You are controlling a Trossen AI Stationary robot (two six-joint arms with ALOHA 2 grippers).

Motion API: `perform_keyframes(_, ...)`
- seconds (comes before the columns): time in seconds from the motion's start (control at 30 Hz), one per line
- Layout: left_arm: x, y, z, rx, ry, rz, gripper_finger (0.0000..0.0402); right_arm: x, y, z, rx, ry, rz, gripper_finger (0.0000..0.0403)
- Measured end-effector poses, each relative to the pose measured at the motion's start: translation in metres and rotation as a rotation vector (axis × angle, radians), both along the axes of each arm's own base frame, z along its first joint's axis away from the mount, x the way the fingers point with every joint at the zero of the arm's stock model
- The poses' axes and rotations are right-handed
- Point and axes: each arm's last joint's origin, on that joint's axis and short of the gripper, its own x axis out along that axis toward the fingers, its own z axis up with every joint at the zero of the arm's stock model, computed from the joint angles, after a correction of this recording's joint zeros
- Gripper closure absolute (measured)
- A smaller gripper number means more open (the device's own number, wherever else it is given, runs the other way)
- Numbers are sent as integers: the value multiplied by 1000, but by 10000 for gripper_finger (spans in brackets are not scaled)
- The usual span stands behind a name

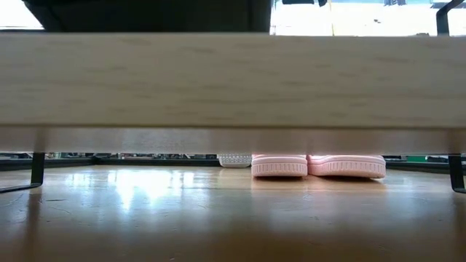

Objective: Pick and place slides into the shelf
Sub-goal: Put the black slide on the shelf

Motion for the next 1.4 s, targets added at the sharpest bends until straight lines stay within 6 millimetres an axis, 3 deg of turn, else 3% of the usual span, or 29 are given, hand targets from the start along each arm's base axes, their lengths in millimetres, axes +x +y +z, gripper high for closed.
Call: perform_keyframes(1.4,-6,-11,-6,-21,-11,32,355,1,2,0,7,-3,56,250)
